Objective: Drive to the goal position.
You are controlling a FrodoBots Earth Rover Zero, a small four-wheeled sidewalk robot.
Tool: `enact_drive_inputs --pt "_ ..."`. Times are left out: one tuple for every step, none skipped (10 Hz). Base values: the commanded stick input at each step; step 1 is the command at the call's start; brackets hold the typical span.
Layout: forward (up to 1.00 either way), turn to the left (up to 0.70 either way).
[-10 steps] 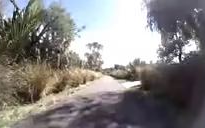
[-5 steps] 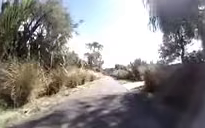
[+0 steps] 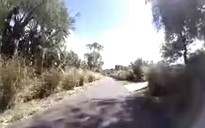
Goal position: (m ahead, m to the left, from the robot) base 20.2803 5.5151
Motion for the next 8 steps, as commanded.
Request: enact_drive_inputs --pt "0.85 0.0" --pt "0.85 0.0" --pt "0.85 0.0" --pt "0.85 0.0" --pt "0.85 0.0" --pt "0.85 0.0" --pt "0.85 0.0" --pt "0.85 0.0"
